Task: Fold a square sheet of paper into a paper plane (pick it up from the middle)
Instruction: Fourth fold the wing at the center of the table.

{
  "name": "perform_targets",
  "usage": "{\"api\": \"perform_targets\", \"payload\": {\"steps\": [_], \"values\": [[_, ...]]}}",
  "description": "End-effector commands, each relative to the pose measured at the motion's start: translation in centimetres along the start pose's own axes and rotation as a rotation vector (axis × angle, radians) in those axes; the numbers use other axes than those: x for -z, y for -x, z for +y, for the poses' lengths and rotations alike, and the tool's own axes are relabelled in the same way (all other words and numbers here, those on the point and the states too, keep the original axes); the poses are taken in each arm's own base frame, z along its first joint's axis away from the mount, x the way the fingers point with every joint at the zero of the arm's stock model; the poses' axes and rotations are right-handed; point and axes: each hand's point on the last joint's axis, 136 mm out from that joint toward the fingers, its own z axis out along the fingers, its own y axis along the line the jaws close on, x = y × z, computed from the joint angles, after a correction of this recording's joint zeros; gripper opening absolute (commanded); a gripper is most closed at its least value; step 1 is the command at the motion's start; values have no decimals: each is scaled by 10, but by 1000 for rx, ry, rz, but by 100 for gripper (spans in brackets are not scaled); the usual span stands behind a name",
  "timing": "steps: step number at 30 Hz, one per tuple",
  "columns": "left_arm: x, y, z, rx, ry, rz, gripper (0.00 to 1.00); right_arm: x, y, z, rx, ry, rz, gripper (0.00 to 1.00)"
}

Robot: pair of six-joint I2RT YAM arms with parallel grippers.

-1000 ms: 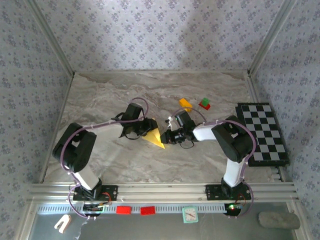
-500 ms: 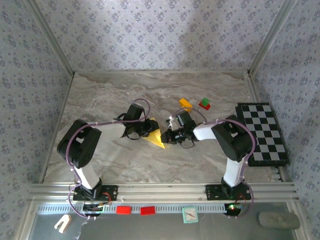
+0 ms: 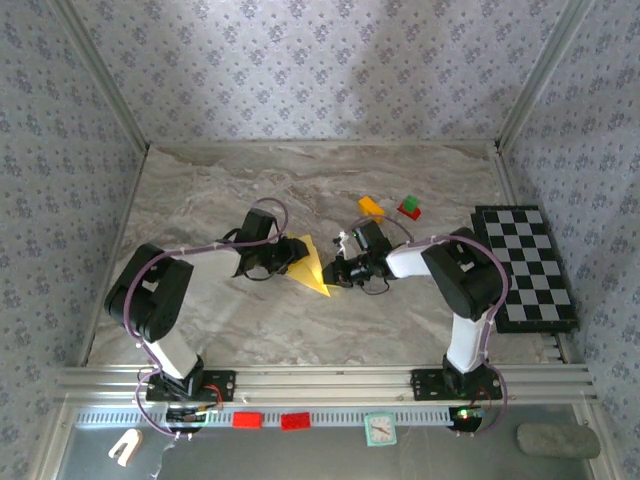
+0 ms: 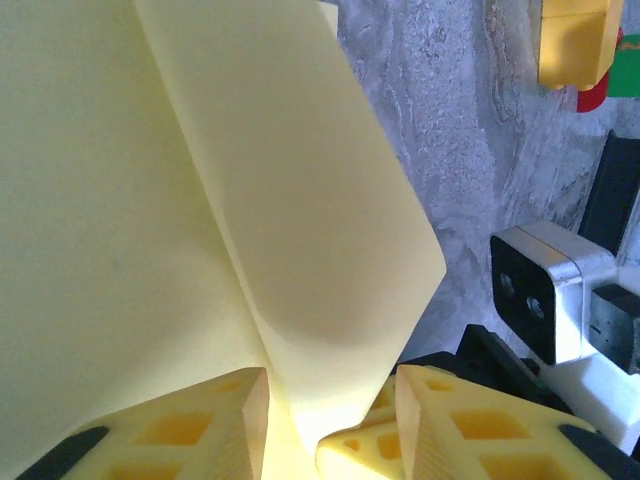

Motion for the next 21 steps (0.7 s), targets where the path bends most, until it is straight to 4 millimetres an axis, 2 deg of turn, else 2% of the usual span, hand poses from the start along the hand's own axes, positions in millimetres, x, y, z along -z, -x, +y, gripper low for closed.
{"api": "perform_targets", "payload": {"steps": [1,3,9,21], "values": [[-2,0,2,-24,41,4,44,-3,-12,-28,-95,-85,42,12],[-4,-2,3,-42,67,11,48,-3,-12,-28,-97,-87,43,12],[-10,-1,9,-66,154,18,51,-3,-12,-29,-103,-88,43,12],[-21,-10,28,-73,304,62,52,-2,-10,-29,-110,-83,34,13]]}}
